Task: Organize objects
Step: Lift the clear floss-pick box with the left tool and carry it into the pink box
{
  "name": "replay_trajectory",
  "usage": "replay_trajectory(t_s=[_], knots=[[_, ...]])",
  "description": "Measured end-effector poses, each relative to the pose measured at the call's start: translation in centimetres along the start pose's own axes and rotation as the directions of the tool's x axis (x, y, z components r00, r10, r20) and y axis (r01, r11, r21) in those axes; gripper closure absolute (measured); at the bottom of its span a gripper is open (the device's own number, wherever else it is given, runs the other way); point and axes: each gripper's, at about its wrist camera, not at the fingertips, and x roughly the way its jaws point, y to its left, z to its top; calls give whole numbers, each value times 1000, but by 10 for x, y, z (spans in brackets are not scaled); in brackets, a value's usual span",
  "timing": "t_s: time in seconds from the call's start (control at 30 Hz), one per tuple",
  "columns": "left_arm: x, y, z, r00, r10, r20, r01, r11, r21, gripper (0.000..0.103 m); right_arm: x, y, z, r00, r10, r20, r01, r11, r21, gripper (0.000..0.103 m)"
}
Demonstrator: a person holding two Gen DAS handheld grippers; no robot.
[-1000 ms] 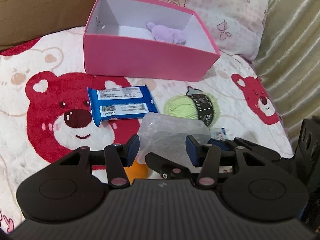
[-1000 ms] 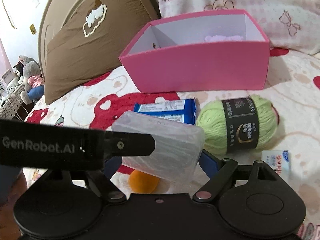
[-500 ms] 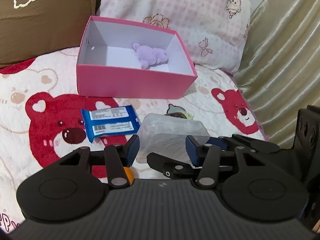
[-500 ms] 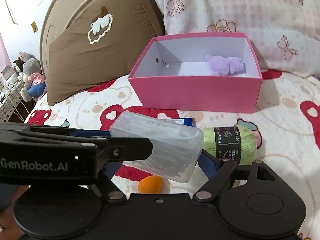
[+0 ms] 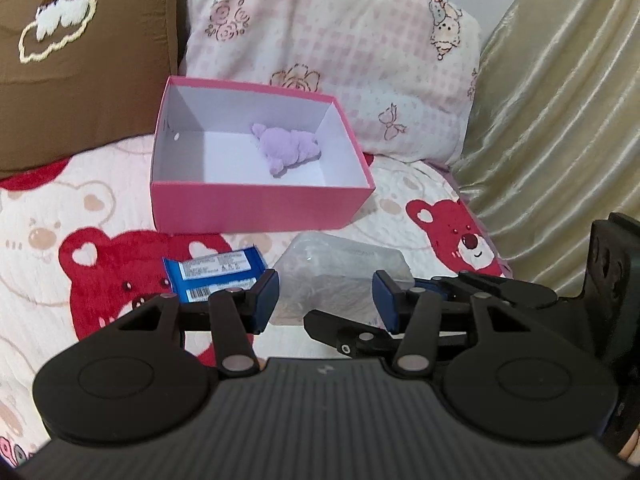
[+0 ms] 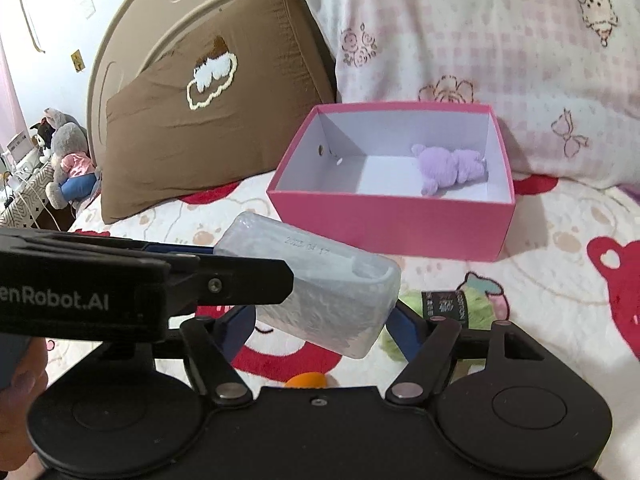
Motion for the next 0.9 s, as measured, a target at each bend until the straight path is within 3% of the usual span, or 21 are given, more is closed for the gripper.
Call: replay_trajectory(t_s=[0.53, 0.9], knots=[[-4, 0, 64, 998, 15, 54, -16, 1000, 6, 52, -4, 6, 59, 996, -28, 86, 39, 991, -129, 30], [41, 40, 113, 1000, -20, -15, 17, 981, -192, 52, 9, 4, 113, 991, -67, 118, 95, 965, -246, 39]])
